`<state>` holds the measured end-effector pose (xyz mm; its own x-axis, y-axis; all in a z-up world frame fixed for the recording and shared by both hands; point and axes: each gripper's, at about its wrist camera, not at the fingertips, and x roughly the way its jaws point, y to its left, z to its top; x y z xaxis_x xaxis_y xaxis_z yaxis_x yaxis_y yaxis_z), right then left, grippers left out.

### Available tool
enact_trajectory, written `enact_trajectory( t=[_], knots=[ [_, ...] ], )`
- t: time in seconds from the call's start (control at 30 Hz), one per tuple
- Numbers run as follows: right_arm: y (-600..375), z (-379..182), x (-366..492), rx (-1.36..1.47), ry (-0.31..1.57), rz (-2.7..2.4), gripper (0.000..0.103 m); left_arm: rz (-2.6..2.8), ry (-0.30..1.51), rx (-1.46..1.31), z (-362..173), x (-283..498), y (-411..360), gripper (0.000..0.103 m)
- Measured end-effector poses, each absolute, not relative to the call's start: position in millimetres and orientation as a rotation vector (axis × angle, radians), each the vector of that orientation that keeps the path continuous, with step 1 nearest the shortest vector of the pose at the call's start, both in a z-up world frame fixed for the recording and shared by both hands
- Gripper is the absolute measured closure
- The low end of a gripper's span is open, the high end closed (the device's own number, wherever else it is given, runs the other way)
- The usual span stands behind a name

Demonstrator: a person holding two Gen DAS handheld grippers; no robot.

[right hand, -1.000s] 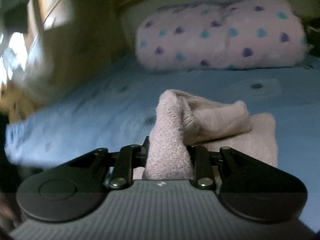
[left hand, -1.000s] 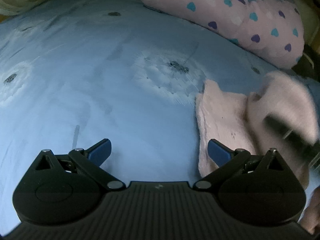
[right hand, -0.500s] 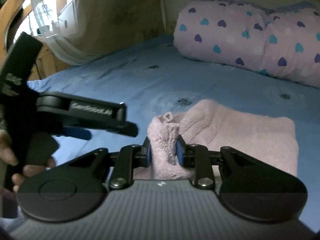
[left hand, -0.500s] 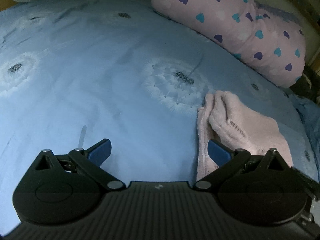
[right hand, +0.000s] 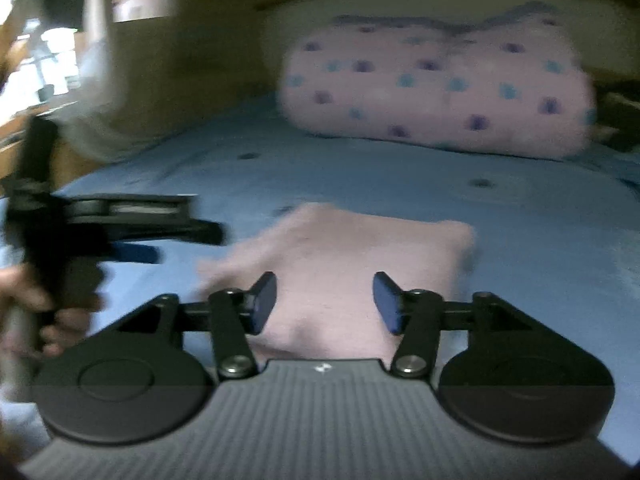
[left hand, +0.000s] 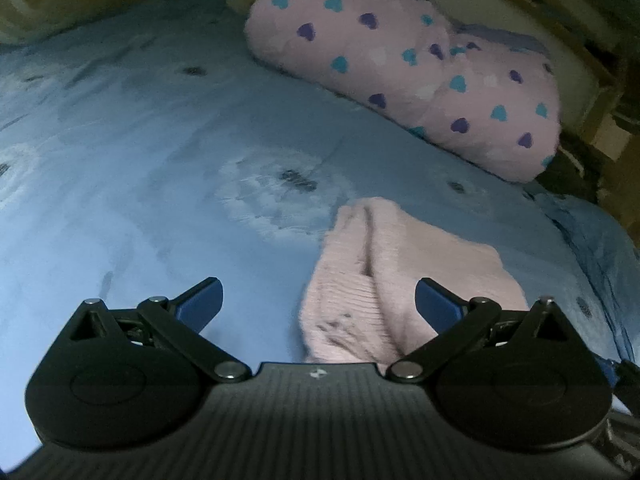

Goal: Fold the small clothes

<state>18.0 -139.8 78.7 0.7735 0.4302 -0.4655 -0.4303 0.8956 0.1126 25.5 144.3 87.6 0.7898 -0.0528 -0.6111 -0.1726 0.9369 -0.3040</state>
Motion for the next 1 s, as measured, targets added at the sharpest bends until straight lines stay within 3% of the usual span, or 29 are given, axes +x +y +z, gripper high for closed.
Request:
enact_trajectory(
  t=[0.17,0.4,0.47,0.53,0.63,0.87,1.0],
  knots=[
    [-162,64,31,0.051,0.546,0.363,0.046,-0.008,0.613,-0.296,87,25,120,0.004],
    [-172,44,51,0.126,0.552,0.303,0.042,-0.071,0.688,-0.306,62,41,105,0.011],
    [-176,46,52,0.144,0.561,0.298,0.042,-0.059,0.705,-0.286,54,45,101,0.023],
    [-178,46,52,0.172,0.574,0.298,0.042,-0.068,0.705,-0.281,50,47,100,0.060],
    [-181,45,49,0.197,0.587,0.308,0.042,-0.008,0.663,-0.221,64,39,100,0.075],
    [-176,46,44,0.173,0.593,0.322,0.042,0.047,0.715,-0.276,52,39,126,0.070],
    [-179,43,46,0.239,0.617,0.307,0.042,0.066,0.702,-0.269,54,38,129,0.042]
  ],
)
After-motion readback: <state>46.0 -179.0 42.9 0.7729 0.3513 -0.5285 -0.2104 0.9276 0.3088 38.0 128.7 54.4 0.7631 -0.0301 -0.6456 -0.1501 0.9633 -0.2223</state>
